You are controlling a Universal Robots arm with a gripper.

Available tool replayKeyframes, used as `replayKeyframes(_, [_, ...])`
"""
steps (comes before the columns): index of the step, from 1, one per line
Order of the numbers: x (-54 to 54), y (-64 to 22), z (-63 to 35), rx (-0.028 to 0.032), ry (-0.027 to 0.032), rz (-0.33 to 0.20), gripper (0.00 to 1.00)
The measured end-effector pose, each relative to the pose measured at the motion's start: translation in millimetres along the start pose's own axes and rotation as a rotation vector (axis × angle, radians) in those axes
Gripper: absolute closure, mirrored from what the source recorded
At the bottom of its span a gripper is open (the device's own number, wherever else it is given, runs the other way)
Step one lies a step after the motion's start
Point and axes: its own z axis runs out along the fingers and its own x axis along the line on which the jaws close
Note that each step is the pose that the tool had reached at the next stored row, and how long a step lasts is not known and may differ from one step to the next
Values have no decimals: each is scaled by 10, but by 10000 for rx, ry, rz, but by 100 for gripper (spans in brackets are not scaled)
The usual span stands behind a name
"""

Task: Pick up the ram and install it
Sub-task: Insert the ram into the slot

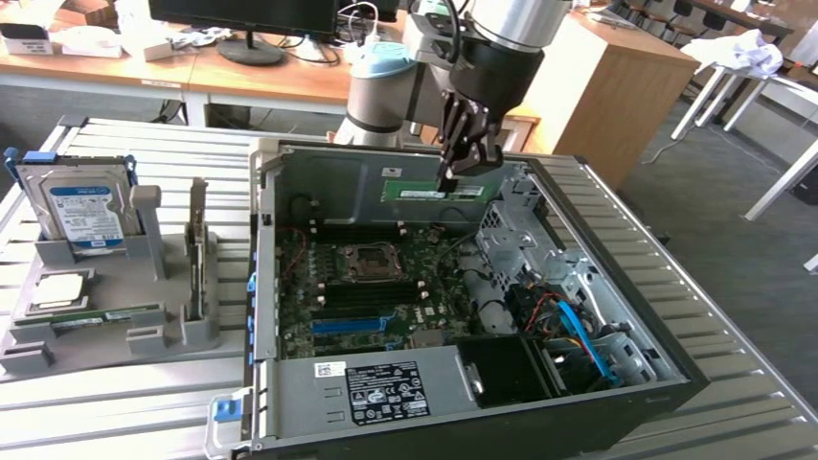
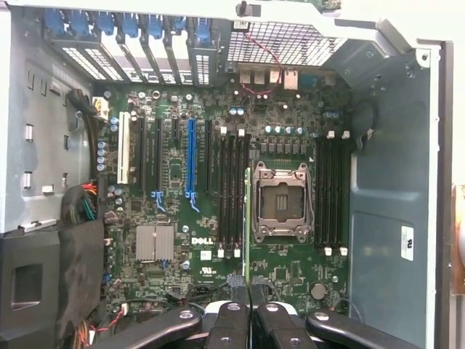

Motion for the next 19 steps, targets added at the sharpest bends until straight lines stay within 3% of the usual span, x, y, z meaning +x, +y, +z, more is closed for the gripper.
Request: replayKeyframes(19, [4, -1, 43, 0, 0, 1, 88])
